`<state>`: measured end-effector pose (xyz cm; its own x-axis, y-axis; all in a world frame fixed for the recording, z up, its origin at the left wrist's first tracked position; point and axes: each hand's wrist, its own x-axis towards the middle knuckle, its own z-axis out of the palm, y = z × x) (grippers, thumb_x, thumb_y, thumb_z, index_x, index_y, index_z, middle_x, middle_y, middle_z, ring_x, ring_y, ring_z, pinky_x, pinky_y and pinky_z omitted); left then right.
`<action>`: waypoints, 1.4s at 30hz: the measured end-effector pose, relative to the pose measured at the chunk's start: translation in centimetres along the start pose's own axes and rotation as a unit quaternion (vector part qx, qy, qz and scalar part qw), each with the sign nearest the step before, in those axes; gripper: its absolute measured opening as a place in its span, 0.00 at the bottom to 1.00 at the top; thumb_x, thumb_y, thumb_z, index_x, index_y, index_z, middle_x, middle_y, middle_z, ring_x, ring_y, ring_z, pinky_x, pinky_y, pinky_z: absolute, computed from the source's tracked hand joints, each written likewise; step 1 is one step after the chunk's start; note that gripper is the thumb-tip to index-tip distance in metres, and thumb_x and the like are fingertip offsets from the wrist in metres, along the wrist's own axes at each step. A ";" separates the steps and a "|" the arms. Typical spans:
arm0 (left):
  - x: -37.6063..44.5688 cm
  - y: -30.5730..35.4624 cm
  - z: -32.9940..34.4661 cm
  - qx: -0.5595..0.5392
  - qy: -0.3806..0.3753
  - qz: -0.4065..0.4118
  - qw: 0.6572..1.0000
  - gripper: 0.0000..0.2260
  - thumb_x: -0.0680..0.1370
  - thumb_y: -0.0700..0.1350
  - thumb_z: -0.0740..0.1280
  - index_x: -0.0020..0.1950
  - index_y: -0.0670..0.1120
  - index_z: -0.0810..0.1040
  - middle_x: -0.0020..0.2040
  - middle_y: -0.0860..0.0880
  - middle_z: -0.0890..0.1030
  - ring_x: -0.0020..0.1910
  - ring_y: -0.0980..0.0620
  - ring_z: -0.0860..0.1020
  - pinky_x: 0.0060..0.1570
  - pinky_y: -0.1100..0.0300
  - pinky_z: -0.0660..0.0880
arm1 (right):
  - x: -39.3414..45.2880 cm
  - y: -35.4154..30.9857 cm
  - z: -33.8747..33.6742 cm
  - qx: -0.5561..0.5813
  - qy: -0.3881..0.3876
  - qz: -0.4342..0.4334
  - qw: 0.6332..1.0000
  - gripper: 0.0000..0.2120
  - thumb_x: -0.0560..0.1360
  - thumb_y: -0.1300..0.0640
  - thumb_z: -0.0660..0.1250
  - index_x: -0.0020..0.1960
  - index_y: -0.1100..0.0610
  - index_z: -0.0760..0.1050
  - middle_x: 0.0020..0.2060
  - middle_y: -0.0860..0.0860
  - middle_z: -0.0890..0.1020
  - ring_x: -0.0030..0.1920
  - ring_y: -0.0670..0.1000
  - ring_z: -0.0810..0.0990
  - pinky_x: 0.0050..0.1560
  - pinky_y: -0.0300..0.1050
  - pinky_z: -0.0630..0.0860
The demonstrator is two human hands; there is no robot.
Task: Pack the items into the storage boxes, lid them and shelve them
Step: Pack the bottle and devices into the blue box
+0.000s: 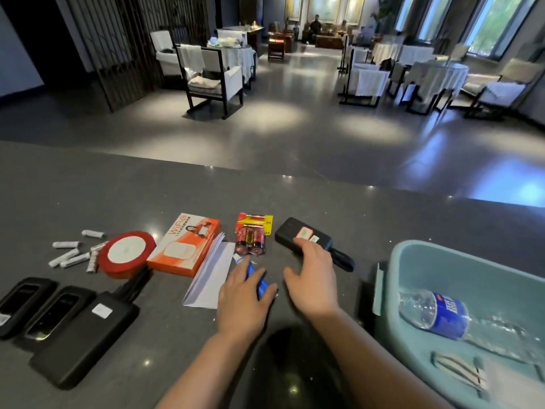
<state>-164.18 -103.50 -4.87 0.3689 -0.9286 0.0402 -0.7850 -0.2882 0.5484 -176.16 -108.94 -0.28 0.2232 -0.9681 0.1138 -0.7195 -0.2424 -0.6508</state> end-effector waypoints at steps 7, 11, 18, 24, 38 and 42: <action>-0.7 -2.6 -1.2 -0.025 0.032 0.037 0.998 0.05 0.71 0.47 0.72 0.45 0.51 0.78 0.56 0.54 0.76 0.59 0.52 0.72 0.53 0.65 0.65 | 6.3 1.5 2.6 -0.133 -0.028 0.138 0.981 0.41 0.74 0.42 0.66 0.78 0.52 0.49 0.78 0.54 0.48 0.77 0.56 0.42 0.75 0.56 0.42; -1.4 -3.0 -2.2 -0.060 0.031 -0.006 0.998 0.15 0.70 0.41 0.71 0.53 0.53 0.74 0.54 0.57 0.71 0.55 0.58 0.68 0.49 0.67 0.63 | 7.7 2.0 3.0 -0.144 -0.030 0.136 0.980 0.39 0.74 0.44 0.68 0.77 0.55 0.53 0.77 0.56 0.54 0.77 0.58 0.46 0.75 0.58 0.43; -0.6 -2.7 -2.5 -0.028 0.019 -0.088 0.996 0.19 0.73 0.49 0.70 0.62 0.51 0.70 0.55 0.52 0.74 0.53 0.53 0.72 0.51 0.57 0.73 | 6.4 0.3 1.1 -0.183 -0.072 0.188 0.962 0.47 0.63 0.33 0.73 0.70 0.58 0.58 0.66 0.56 0.69 0.67 0.57 0.68 0.59 0.52 0.72; -2.0 -2.8 -3.6 -0.046 0.025 -0.093 0.994 0.16 0.73 0.48 0.70 0.60 0.51 0.73 0.49 0.54 0.73 0.46 0.55 0.73 0.42 0.60 0.71 | 1.8 0.0 1.2 -0.171 -0.156 0.229 0.946 0.52 0.68 0.29 0.64 0.77 0.52 0.39 0.70 0.56 0.67 0.64 0.58 0.73 0.52 0.50 0.74; -6.1 -4.3 -6.2 -0.100 0.102 -0.100 0.985 0.16 0.71 0.46 0.71 0.59 0.51 0.77 0.51 0.52 0.75 0.51 0.50 0.75 0.47 0.55 0.73 | 1.3 0.3 0.3 -0.231 -0.231 -0.085 0.941 0.41 0.67 0.49 0.75 0.74 0.47 0.57 0.71 0.51 0.66 0.71 0.54 0.62 0.71 0.53 0.60; -6.7 -3.6 -6.5 -0.107 0.099 -0.093 0.985 0.16 0.72 0.47 0.71 0.59 0.52 0.76 0.51 0.54 0.73 0.50 0.52 0.74 0.48 0.54 0.74 | 1.2 -0.3 -0.1 -0.291 -0.209 -0.018 0.934 0.44 0.61 0.36 0.75 0.70 0.52 0.65 0.63 0.52 0.73 0.63 0.55 0.71 0.61 0.50 0.71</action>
<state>-160.57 -94.76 -1.72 0.6027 -0.7946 0.0731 -0.5799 -0.3733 0.7241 -175.70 -110.00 0.13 0.4046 -0.8786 -0.2537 -0.9144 -0.3861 -0.1214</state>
